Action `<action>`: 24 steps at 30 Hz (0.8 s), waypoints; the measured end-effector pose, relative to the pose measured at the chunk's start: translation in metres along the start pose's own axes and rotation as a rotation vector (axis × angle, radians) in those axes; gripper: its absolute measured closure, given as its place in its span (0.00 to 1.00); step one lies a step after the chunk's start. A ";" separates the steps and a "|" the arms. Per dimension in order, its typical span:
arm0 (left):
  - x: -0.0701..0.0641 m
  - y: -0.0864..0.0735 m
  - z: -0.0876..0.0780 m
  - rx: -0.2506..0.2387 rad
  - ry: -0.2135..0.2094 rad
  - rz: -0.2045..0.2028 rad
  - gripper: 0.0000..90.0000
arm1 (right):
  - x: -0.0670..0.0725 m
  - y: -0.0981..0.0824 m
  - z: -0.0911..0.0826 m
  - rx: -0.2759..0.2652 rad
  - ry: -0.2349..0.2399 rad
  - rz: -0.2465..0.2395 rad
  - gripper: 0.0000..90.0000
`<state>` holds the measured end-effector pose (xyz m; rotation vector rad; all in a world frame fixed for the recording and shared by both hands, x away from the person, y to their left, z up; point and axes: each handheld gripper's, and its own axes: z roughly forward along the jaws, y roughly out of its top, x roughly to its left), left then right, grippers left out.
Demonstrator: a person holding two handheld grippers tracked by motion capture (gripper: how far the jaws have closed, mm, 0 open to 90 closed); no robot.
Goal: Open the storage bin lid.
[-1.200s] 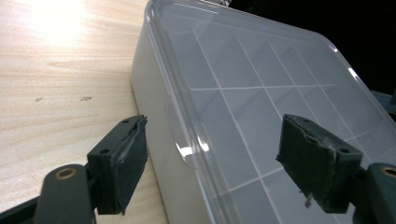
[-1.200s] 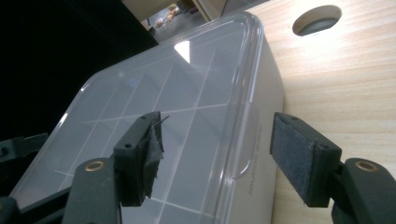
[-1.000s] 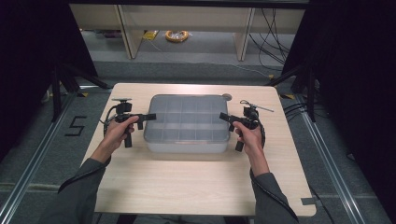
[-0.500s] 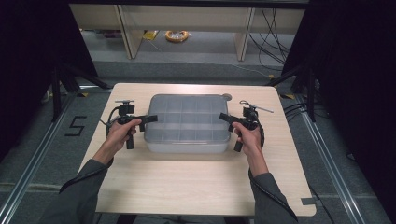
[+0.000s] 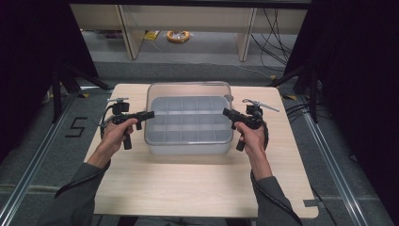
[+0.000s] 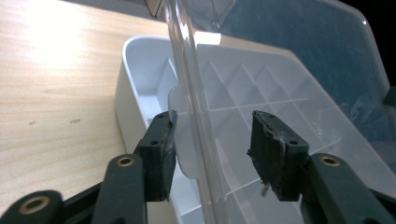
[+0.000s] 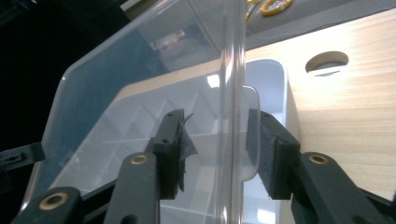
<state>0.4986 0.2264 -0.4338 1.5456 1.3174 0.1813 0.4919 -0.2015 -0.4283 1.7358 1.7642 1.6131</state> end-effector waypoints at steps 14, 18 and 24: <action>-0.012 0.001 -0.034 -0.087 -0.038 0.043 0.69 | 0.012 0.003 -0.021 -0.060 0.073 -0.005 0.68; -0.014 -0.001 -0.040 -0.093 -0.042 0.046 0.69 | 0.014 0.001 -0.025 -0.059 0.079 -0.001 0.68; -0.023 -0.002 -0.056 -0.121 -0.058 0.072 0.70 | 0.019 0.000 -0.033 -0.065 0.102 0.015 0.68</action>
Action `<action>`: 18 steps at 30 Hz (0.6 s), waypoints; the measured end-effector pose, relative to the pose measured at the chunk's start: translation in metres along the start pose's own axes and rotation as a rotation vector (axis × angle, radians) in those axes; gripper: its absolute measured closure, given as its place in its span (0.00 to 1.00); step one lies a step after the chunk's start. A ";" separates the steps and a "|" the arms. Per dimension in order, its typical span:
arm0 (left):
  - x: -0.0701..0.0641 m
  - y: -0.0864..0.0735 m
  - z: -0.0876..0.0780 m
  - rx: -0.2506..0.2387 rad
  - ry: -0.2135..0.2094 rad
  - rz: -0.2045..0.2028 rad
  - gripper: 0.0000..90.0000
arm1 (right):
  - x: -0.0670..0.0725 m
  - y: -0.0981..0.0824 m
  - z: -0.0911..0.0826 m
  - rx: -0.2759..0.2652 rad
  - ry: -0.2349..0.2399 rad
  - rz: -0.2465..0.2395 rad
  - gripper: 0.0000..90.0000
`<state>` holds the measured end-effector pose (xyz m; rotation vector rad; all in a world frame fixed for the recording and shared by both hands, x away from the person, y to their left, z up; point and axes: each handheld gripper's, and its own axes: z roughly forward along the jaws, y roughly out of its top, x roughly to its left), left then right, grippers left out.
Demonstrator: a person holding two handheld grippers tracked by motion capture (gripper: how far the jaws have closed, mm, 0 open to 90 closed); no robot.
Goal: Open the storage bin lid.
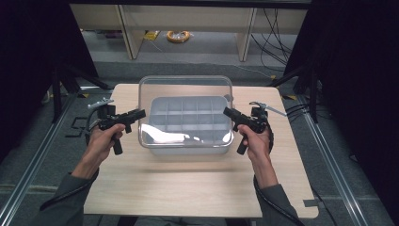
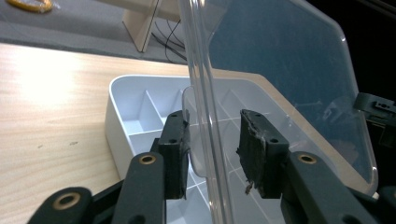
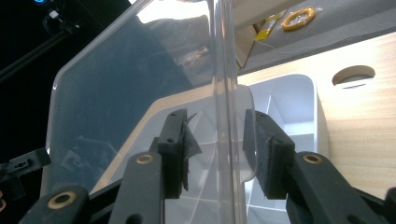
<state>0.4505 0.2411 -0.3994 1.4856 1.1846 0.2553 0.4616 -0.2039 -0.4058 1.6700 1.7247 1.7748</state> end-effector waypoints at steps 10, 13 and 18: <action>-0.004 -0.010 -0.005 0.020 -0.006 0.007 0.70 | 0.002 -0.006 -0.011 0.008 -0.009 -0.008 0.67; -0.002 -0.015 -0.005 0.034 -0.014 -0.001 0.70 | 0.002 -0.012 -0.014 0.020 -0.017 -0.013 0.67; -0.004 -0.027 -0.008 0.067 -0.015 -0.001 0.69 | 0.001 -0.019 -0.019 0.034 -0.024 -0.014 0.67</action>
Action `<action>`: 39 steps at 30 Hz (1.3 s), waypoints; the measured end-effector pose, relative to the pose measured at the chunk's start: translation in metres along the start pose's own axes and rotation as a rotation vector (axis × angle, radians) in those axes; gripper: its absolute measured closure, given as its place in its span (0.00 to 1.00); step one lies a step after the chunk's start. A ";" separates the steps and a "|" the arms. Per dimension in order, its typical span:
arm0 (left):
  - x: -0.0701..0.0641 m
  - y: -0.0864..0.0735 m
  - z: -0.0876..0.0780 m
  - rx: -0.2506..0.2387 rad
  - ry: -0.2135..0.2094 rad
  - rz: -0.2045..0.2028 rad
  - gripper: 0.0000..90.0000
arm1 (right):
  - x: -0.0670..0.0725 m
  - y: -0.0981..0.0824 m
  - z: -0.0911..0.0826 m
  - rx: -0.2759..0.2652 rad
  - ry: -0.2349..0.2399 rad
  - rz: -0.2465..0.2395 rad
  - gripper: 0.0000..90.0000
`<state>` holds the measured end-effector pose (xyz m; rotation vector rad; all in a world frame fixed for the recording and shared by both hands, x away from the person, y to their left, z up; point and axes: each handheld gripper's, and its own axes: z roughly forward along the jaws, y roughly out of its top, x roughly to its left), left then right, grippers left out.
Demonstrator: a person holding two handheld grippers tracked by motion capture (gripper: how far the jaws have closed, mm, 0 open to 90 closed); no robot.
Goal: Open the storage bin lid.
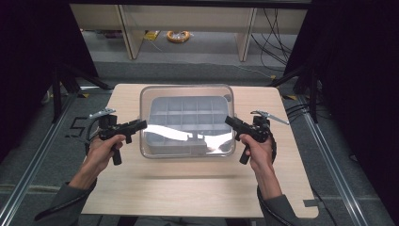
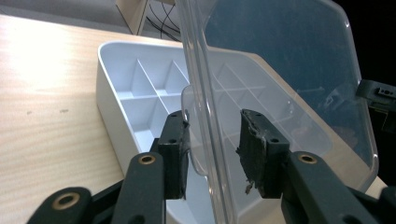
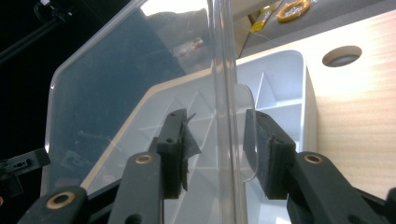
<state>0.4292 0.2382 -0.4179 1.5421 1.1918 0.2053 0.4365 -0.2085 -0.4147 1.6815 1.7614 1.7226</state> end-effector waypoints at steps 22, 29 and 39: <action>-0.004 -0.051 -0.026 0.058 -0.028 -0.035 0.69 | 0.012 -0.036 -0.031 0.036 -0.014 -0.074 0.69; -0.007 -0.064 -0.033 0.071 -0.028 -0.029 0.70 | 0.013 -0.051 -0.038 0.063 -0.004 -0.045 0.68; -0.013 -0.079 -0.041 0.077 -0.044 -0.027 0.70 | 0.013 -0.065 -0.048 0.082 -0.021 -0.043 0.68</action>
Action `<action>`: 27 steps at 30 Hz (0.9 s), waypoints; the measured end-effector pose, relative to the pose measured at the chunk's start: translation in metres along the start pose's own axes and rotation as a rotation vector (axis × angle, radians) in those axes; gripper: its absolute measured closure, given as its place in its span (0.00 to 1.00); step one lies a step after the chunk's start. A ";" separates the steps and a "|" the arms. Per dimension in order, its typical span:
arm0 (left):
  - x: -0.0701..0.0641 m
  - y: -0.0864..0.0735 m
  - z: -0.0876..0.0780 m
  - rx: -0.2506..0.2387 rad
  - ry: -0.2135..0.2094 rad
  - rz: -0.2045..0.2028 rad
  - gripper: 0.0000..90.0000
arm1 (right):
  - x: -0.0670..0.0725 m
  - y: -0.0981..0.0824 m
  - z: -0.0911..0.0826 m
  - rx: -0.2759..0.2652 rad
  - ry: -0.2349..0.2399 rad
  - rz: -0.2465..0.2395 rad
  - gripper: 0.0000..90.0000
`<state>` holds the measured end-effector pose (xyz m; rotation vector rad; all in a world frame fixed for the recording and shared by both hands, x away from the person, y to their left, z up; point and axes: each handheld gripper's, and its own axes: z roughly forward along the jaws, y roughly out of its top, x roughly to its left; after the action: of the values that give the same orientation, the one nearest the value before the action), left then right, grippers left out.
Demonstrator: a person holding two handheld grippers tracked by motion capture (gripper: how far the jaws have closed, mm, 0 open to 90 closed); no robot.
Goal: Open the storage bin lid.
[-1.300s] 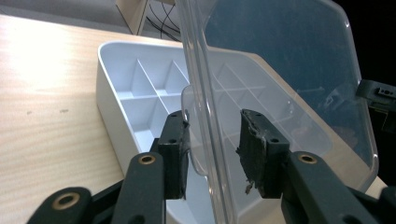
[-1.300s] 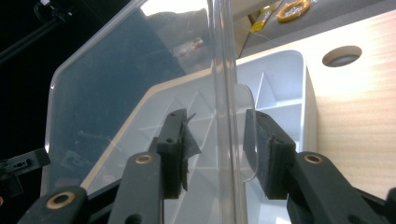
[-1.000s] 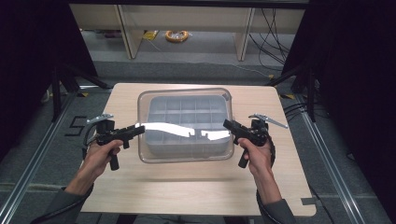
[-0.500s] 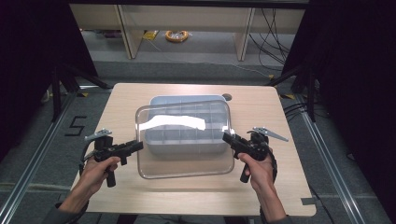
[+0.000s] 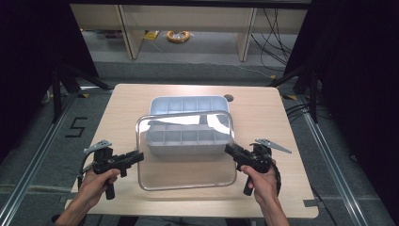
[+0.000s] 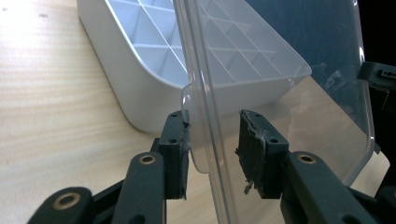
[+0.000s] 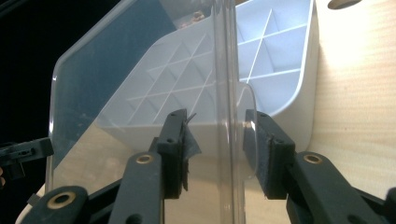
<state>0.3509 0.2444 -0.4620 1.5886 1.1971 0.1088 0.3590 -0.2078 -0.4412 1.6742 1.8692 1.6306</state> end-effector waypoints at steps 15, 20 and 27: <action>-0.003 -0.024 -0.010 0.031 0.023 0.013 0.70 | 0.001 -0.032 -0.010 0.037 0.003 0.004 0.66; -0.004 -0.028 -0.011 0.039 0.012 0.014 0.70 | 0.002 -0.040 -0.011 0.054 -0.019 0.017 0.65; -0.007 -0.032 -0.011 0.034 0.035 0.028 0.69 | 0.001 -0.049 -0.014 0.077 -0.011 0.061 0.65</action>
<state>0.3209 0.2433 -0.4792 1.6395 1.2100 0.1353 0.3190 -0.2046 -0.4721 1.7841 1.9175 1.5873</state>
